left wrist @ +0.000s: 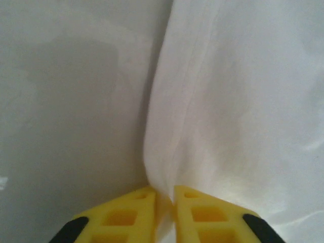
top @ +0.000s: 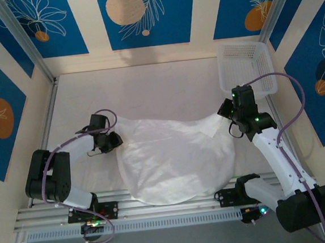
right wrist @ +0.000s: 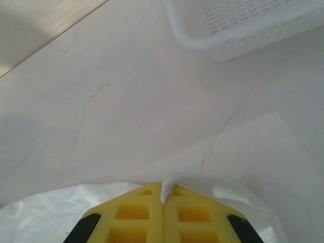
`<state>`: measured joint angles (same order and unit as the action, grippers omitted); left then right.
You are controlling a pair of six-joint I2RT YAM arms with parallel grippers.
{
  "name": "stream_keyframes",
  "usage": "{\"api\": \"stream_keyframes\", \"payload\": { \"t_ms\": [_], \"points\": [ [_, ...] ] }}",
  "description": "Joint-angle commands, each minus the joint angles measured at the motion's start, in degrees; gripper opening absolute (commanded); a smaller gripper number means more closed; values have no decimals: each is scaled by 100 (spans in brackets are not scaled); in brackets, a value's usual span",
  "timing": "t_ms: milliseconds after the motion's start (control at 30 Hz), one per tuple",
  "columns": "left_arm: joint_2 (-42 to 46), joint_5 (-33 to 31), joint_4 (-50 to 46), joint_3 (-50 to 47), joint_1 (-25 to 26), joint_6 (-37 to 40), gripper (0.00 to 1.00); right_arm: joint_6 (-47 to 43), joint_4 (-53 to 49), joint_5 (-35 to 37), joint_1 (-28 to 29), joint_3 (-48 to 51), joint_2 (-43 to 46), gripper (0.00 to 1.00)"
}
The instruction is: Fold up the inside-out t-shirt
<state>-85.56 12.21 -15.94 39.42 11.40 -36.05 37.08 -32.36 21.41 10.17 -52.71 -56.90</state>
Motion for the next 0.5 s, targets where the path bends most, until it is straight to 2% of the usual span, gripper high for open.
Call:
{"api": "stream_keyframes", "payload": {
  "t_ms": [0,100,200,333,400,467],
  "points": [
    [208,192,-38,-92,12,-7,0,113,59,11,54,51,48,0],
    [570,235,-244,60,6,29,0,204,-22,-36,54,-91,78,0],
    [1341,-10,-942,812,-57,213,0,460,-44,-160,44,-501,191,0],
    [2085,-549,-1835,3030,-375,611,0,658,265,-353,-82,-1953,100,0],
    [2176,-883,-2192,4208,-452,824,0,760,293,-224,-197,-2875,52,0],
    [2309,-1148,-2342,5061,-472,993,0,900,533,-4,-243,-3383,217,0]
  ]
}}
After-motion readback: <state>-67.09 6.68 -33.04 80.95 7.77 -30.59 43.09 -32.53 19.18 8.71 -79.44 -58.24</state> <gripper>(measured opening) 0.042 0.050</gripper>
